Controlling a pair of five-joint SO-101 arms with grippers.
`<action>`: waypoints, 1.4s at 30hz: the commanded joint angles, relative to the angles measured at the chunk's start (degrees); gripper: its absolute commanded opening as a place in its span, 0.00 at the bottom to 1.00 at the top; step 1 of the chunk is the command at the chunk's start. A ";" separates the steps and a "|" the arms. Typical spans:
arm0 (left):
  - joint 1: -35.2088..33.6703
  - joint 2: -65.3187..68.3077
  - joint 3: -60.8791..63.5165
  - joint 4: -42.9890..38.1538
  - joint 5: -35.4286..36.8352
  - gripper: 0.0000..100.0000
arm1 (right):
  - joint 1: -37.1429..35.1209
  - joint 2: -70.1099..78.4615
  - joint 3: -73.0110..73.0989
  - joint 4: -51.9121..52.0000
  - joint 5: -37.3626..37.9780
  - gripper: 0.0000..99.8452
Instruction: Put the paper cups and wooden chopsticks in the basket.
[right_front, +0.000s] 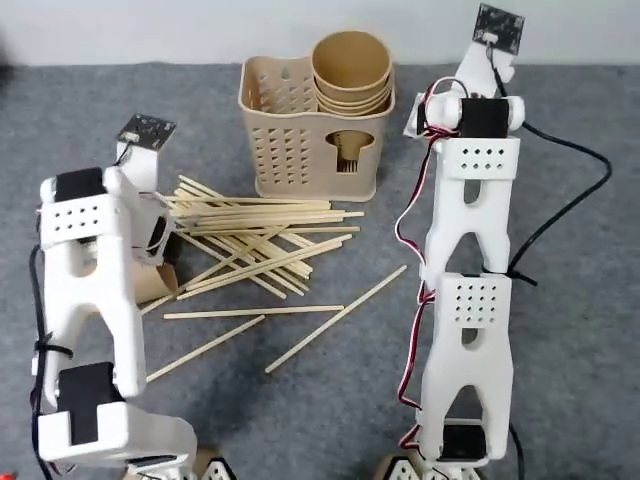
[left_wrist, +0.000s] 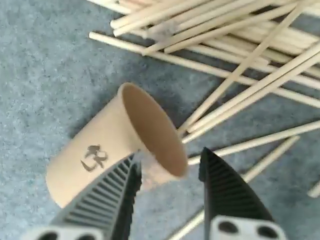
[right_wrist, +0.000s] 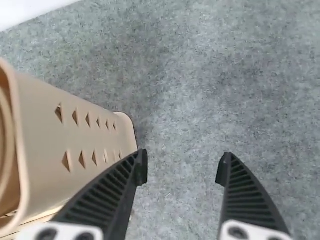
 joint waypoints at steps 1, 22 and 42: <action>-0.26 -2.46 0.66 -3.96 -2.73 0.19 | -0.40 -1.36 -2.29 2.15 -0.35 0.24; -1.76 -2.29 0.75 0.26 -4.22 0.16 | -0.31 -1.36 -2.29 2.15 -0.35 0.24; -4.48 2.64 -4.18 -0.18 -16.53 0.01 | -0.40 -1.27 -2.29 2.15 -0.44 0.24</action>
